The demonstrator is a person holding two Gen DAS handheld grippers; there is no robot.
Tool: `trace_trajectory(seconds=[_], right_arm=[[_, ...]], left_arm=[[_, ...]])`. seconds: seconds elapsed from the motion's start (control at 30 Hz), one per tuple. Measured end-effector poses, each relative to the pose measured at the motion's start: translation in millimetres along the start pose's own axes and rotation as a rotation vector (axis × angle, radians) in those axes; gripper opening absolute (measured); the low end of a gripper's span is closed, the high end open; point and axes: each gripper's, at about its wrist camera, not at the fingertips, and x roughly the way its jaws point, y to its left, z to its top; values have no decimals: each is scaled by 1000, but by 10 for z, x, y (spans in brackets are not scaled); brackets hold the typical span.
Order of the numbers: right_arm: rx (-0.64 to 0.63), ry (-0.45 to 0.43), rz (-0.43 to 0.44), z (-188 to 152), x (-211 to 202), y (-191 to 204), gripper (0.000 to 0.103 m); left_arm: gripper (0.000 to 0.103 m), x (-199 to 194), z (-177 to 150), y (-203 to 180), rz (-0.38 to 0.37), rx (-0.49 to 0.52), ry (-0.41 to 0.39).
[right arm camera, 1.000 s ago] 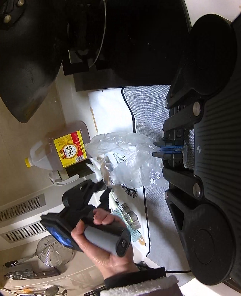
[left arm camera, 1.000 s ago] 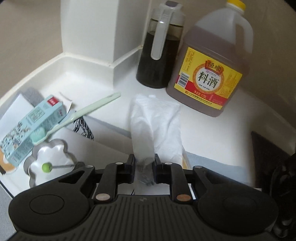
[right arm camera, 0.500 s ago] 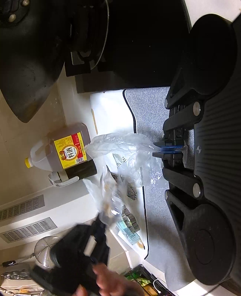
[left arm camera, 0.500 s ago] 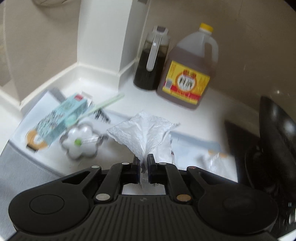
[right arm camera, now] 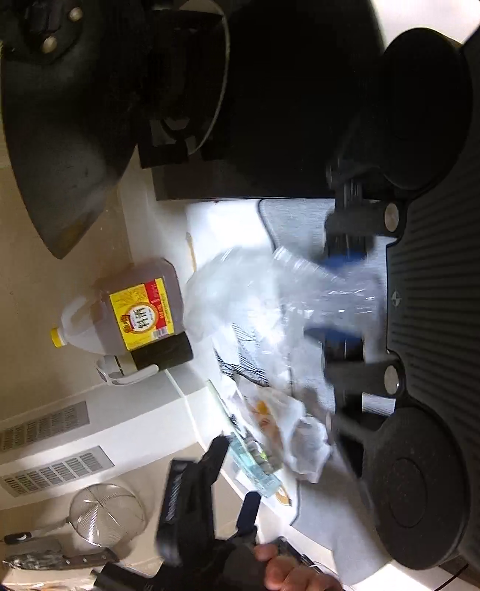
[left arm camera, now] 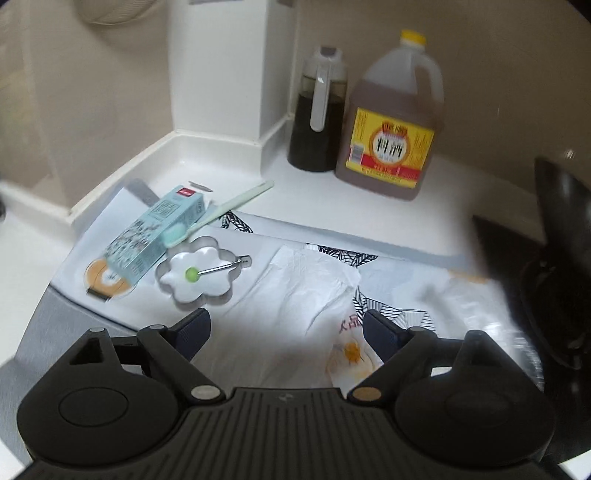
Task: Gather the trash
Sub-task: 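Carry the tissue and plastic wrap down toward the bin with both grippers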
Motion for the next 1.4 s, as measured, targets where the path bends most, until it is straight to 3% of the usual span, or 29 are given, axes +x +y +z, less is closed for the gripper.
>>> trace_trajectory(seconds=[0.17, 0.23, 0.27, 0.3, 0.33, 0.37, 0.4, 0.5, 0.77, 0.9, 0.97, 1.07, 1.27, 1.4], right_arm=[[-47, -8, -49, 70, 128, 53, 65], [-77, -8, -61, 59, 185, 70, 65], [-86, -7, -63, 55, 194, 80, 65], [-89, -13, -66, 52, 189, 83, 57], [-82, -22, -68, 48, 182, 74, 48], [-67, -22, -75, 46, 191, 53, 29], [-46, -24, -78, 46, 191, 24, 20], [-15, -59, -80, 32, 135, -31, 9], [-60, -179, -89, 43, -200, 22, 6], [-67, -139, -74, 8, -190, 76, 6], [-79, -131, -70, -23, -217, 103, 6], [-83, -134, -68, -39, -288, 104, 6], [-80, -166, -38, 22, -431, 113, 6], [-109, -207, 14, 39, -628, 208, 6]], left_arm=[[93, 397, -11, -11, 23, 14, 91], [74, 462, -44, 25, 25, 9, 106], [48, 481, -61, 64, 11, -4, 125], [28, 484, -72, 115, -20, -29, 136], [20, 461, -79, 161, -40, -55, 134], [18, 404, -75, 188, -35, -66, 118], [15, 334, -67, 203, -24, -67, 92], [13, 82, -40, 276, -35, -87, 34], [14, -525, -79, 527, -62, -122, -86], [15, -286, -100, 545, -43, -115, 21], [14, -213, -131, 560, -6, -129, 29], [4, -294, -153, 547, 7, -121, -4], [3, -802, -157, 578, -4, -124, -123], [3, -1307, -345, 649, -5, -108, -203]])
